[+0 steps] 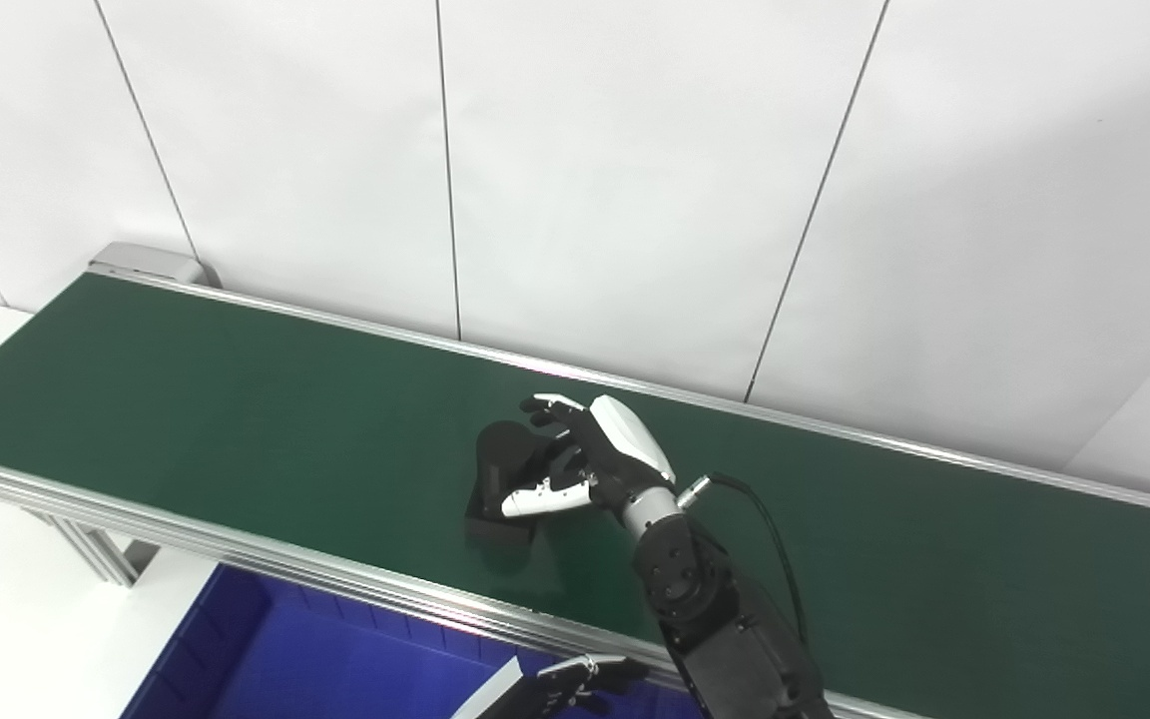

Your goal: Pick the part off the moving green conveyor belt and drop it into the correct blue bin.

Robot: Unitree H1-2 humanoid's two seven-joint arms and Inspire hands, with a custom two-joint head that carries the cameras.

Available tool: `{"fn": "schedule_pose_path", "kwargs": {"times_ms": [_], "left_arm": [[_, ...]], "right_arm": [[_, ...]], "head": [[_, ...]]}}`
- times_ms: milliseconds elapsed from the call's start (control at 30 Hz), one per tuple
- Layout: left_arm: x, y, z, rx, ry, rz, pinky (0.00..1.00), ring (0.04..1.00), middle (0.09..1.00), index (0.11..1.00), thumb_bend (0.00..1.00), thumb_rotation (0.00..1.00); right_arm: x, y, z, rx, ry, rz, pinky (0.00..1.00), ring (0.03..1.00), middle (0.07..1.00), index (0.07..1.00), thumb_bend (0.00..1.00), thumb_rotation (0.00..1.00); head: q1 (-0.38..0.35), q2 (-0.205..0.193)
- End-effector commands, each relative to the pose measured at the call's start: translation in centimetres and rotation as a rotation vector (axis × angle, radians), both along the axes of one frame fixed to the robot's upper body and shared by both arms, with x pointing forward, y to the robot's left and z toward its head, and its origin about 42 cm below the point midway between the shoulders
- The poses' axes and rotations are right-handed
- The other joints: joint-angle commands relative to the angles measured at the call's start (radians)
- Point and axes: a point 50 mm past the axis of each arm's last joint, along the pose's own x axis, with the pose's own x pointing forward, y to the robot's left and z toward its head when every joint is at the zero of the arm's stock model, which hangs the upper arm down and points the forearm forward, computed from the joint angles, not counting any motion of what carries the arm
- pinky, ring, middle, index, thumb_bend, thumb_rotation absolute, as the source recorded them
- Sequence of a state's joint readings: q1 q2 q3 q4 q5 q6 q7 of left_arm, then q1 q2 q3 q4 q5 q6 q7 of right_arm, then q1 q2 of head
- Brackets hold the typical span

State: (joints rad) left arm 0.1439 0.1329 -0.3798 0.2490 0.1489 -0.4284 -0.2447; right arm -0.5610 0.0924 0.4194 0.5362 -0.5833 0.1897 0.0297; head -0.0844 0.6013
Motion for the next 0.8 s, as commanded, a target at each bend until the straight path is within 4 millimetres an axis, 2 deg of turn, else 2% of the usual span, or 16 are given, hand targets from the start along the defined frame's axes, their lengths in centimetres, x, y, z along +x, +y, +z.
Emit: {"fn": "schedule_pose_path", "kwargs": {"times_ms": [0,100,133,167,200,267,300,333,367,433,600,767], "left_arm": [[0.6,-0.5,1.4,-0.030,-0.077,-0.012,0.78,0.844,0.870,0.825,0.89,0.24],[0.6,-0.5,1.5,-0.030,-0.077,-0.013,0.78,0.849,0.873,0.825,0.89,0.25],[0.6,-0.5,1.5,-0.033,-0.076,-0.013,0.79,0.851,0.876,0.827,0.89,0.24],[0.6,-0.5,1.5,-0.036,-0.074,-0.013,0.78,0.850,0.878,0.828,0.88,0.24],[0.6,-0.5,1.5,-0.038,-0.074,-0.013,0.79,0.853,0.880,0.830,0.88,0.23],[0.6,-0.5,1.6,-0.035,-0.078,-0.013,0.80,0.854,0.879,0.830,0.88,0.23],[0.6,-0.5,1.6,-0.031,-0.083,-0.012,0.79,0.853,0.878,0.830,0.88,0.23],[0.6,-0.4,1.6,-0.031,-0.085,-0.012,0.79,0.851,0.876,0.829,0.88,0.23],[0.6,-0.4,1.6,-0.032,-0.085,-0.014,0.79,0.854,0.879,0.832,0.88,0.23],[0.6,-0.3,1.7,-0.033,-0.082,-0.015,0.79,0.858,0.885,0.840,0.88,0.24],[0.8,-0.1,1.6,-0.038,-0.082,-0.016,0.77,0.857,0.886,0.839,0.88,0.26],[0.9,0.1,1.6,-0.045,-0.078,-0.014,0.78,0.859,0.881,0.825,0.87,0.23]], "right_arm": [[0.8,2.0,2.5,0.034,-0.093,0.045,0.54,0.660,0.804,0.819,0.78,0.23],[0.6,2.1,2.2,0.039,-0.092,0.047,0.53,0.647,0.800,0.811,0.75,0.18],[0.5,2.1,2.1,0.037,-0.101,0.052,0.50,0.608,0.761,0.787,0.68,0.09],[0.4,2.2,1.9,0.034,-0.109,0.056,0.48,0.579,0.730,0.769,0.65,0.05],[0.3,2.2,1.8,0.033,-0.117,0.060,0.46,0.545,0.628,0.738,0.59,0.01],[0.2,2.1,1.5,0.034,-0.130,0.059,0.42,0.483,0.513,0.696,0.55,0.00],[0.1,2.1,1.4,0.037,-0.139,0.056,0.41,0.474,0.508,0.656,0.54,0.00],[0.0,2.1,1.3,0.038,-0.151,0.049,0.40,0.456,0.499,0.577,0.53,0.00],[0.0,2.0,1.2,0.039,-0.168,0.041,0.38,0.439,0.464,0.551,0.52,0.00],[-0.2,2.0,1.1,0.036,-0.200,0.027,0.39,0.425,0.528,0.509,0.51,0.00],[-0.7,1.5,0.7,0.041,-0.268,0.006,0.45,0.454,0.545,0.467,0.51,0.00],[-1.1,1.2,0.4,0.050,-0.315,-0.002,0.44,0.455,0.552,0.459,0.51,0.00]], "head": [[0.002,0.002],[-0.003,0.005],[-0.005,0.006],[-0.007,0.007],[-0.007,0.008],[-0.007,0.010],[-0.009,0.012],[-0.009,0.012],[-0.011,0.013],[-0.012,0.014],[-0.019,0.018],[-0.024,0.020]]}}
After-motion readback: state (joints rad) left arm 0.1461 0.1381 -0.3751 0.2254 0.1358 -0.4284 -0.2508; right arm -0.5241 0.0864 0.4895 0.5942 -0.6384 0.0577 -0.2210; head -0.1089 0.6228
